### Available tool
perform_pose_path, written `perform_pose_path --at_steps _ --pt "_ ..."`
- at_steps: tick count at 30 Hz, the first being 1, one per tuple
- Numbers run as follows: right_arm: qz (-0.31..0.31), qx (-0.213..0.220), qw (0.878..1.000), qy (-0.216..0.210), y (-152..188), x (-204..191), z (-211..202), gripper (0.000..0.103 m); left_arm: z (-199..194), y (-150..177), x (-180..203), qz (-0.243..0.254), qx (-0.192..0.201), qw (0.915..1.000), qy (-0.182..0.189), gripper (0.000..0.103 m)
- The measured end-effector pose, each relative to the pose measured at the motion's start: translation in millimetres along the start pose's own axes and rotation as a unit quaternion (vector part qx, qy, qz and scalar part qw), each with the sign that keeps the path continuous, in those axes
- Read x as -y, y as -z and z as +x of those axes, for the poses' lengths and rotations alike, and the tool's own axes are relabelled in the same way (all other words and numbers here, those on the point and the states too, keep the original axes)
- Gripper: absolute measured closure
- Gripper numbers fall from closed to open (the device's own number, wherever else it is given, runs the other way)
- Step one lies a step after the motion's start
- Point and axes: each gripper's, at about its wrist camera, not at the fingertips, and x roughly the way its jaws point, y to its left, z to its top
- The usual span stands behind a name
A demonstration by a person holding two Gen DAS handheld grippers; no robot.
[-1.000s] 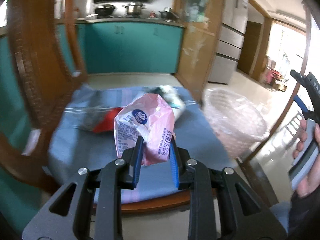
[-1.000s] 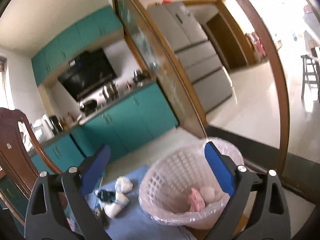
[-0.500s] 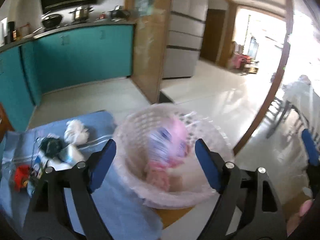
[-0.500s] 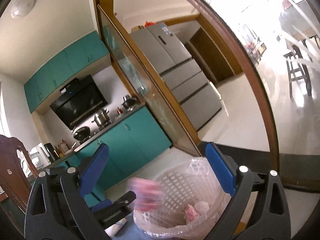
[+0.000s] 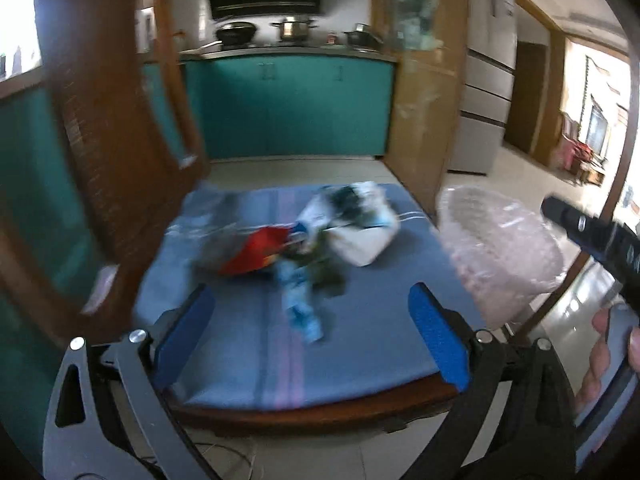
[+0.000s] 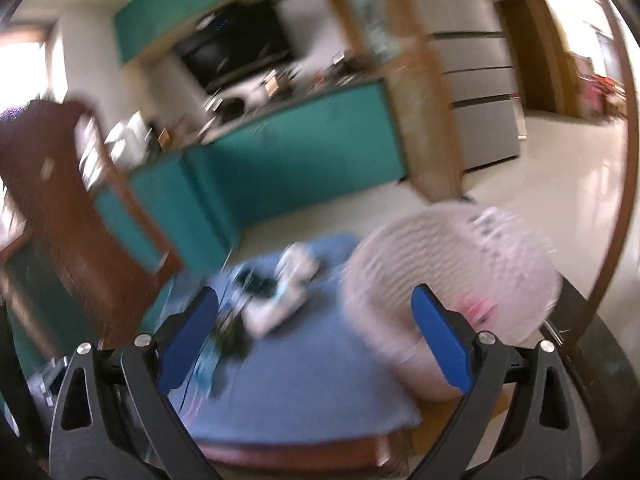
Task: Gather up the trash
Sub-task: 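Carry the pink printed bag over the wastebasket and release it with the left gripper, then move both open grippers back toward the remaining items on the seat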
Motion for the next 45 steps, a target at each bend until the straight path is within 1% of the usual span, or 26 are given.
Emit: perform_pose_path --at_steps 3,4,7,8,11,13,15,23,45 --pt "-0.043 -0.017 0.999 -0.02 16 -33 1 0.008 2 14 -17 -0.015 -0.01 0.9998 -0.005 0.006" --pt "-0.05 -0.02 0.998 -0.023 20 -37 0 0.008 4 15 -20 -0.019 -0.016 0.9997 -0.006 0.006" --pt "-0.062 -0.024 0.997 -0.028 29 -49 -1 0.008 2 14 -24 -0.022 -0.003 0.9997 -0.01 0.006" --pt "-0.065 -0.024 0.997 -0.026 29 -51 -2 0.008 1 16 -25 -0.024 -0.006 0.9996 -0.009 0.006" --pt "-0.058 -0.018 0.998 -0.023 31 -46 -6 0.008 4 17 -22 -0.03 -0.021 0.9993 0.008 0.006" --pt "-0.058 -0.02 0.998 -0.019 32 -48 -2 0.008 1 18 -20 -0.026 -0.018 0.9994 0.012 0.006" --pt "-0.06 -0.023 0.998 -0.018 31 -49 2 0.008 -2 18 -19 -0.021 -0.012 0.9997 0.01 0.006" --pt "-0.065 -0.027 0.997 -0.015 32 -49 4 0.008 -5 17 -22 -0.028 -0.007 0.9995 0.008 0.006" --pt "-0.066 -0.025 0.997 -0.014 32 -47 3 0.008 -1 19 -19 -0.025 -0.014 0.9995 0.012 0.006"
